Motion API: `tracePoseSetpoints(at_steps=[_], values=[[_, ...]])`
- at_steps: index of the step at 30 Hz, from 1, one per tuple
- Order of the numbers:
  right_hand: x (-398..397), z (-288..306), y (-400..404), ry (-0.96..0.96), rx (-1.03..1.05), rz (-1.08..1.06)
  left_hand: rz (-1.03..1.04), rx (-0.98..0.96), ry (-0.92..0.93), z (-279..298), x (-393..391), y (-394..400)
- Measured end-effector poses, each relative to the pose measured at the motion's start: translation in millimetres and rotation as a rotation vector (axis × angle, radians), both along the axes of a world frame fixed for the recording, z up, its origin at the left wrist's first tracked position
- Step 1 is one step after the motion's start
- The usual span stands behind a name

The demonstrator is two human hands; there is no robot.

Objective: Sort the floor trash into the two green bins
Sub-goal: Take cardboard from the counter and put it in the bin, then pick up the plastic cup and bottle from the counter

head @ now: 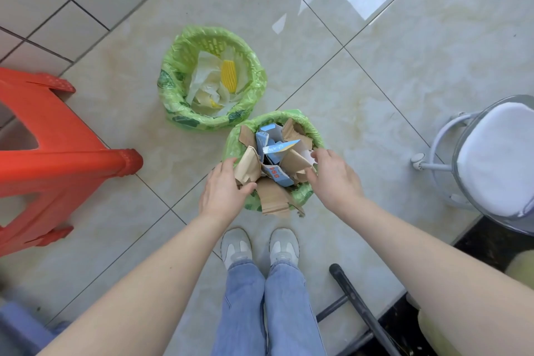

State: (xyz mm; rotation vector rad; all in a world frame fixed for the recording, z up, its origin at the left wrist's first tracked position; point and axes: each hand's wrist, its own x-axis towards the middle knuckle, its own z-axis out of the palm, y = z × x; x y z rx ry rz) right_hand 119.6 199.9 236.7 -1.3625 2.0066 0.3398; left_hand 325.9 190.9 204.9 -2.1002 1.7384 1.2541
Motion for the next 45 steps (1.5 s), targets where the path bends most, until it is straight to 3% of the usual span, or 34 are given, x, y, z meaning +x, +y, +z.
tracePoseSetpoints(at_steps=[4,8,16,24,31,40,45], values=[[2.1,20.0,3.7,-0.040,-0.029,0.000,0.051,-0.021,-0.004,15.5,2.7,0.7],[8.7,55.9,6.5,-0.113,-0.053,-0.003,0.306,-0.077,0.085,51.8,8.9,-5.3],[36.5,188.8,1.2,-0.327,-0.165,0.027,0.598,-0.170,0.246,206.5,30.6,4.3],[82.5,370.5,-1.0,-0.509,-0.373,0.398,0.814,-0.372,0.345,399.8,44.1,59.3],[143.9,483.8,37.5,-0.674,-0.474,0.676,1.021,-0.564,0.279,513.6,75.1,155.5],[235.8,558.9,127.5,-0.816,-0.367,1.033,1.371,-0.667,0.101,605.0,114.9,294.7],[290.5,587.9,180.3,-0.887,-0.290,1.201,1.550,-0.739,0.017,628.7,135.1,361.5]])
